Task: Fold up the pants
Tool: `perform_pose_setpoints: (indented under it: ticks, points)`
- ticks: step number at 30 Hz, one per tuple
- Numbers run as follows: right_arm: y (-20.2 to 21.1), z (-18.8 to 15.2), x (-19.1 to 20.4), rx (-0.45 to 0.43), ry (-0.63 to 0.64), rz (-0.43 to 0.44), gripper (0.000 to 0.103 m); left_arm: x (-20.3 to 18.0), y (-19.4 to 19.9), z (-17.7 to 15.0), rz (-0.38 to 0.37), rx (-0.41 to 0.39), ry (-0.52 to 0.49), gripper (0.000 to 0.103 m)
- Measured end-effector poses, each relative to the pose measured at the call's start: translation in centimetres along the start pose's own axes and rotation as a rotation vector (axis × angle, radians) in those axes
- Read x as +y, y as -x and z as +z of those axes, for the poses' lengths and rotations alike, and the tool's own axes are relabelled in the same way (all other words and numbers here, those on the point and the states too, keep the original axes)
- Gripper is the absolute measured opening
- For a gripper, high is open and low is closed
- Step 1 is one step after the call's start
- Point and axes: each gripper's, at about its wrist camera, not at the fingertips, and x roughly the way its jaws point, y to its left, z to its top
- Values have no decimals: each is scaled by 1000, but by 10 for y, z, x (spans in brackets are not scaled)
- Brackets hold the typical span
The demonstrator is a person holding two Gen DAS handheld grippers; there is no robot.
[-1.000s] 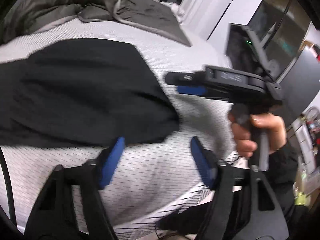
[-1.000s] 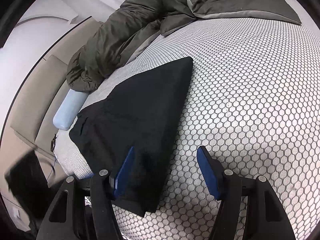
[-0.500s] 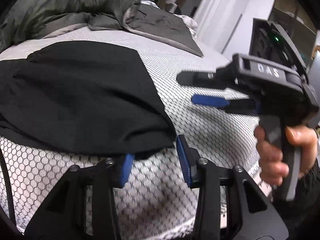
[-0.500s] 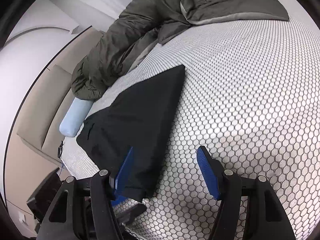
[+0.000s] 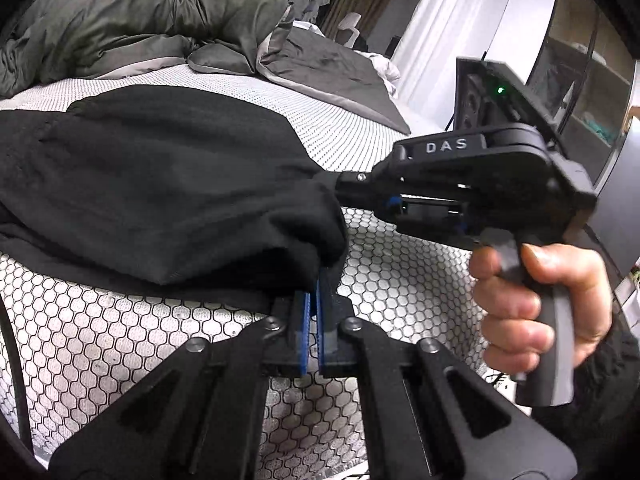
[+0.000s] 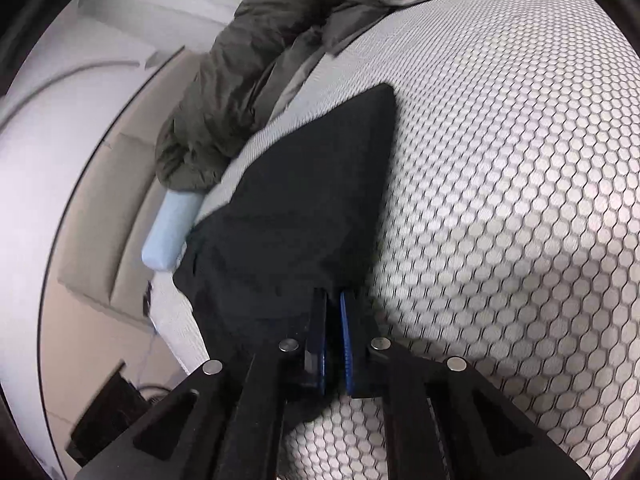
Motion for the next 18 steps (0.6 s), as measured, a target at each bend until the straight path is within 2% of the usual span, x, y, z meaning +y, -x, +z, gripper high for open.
perform_pose_setpoints:
  ticks: [7,9,11,12,14,15,16,17,18]
  points:
    - [-3,10,2,-37,21,-65,5,12,8,8,-64,18,59,0]
    - [-6,10,4,-39,23,-81,5,10,4,4,-56,49,42,0]
    - [-6,10,9,-20,17,-90,12,10,-2,-5,-67,103,29,0]
    - [-5,10,12,-16,3,-94,18,9,-1,-10,-68,124,15,0]
    - [5,7,18,-36,6,-88,41,5,7,-17,-64,137,-44,2]
    - [10,5,22,-49,27,-81,60,5,13,-18,-63,139,-72,5]
    - [12,3,26,-47,48,-72,68,6,19,-18,-68,144,-80,12]
    - [10,0,30,-21,64,-45,68,7,25,-17,-70,148,-83,20]
    - [6,-3,32,9,66,-29,68,11,35,-14,-74,145,-80,38]
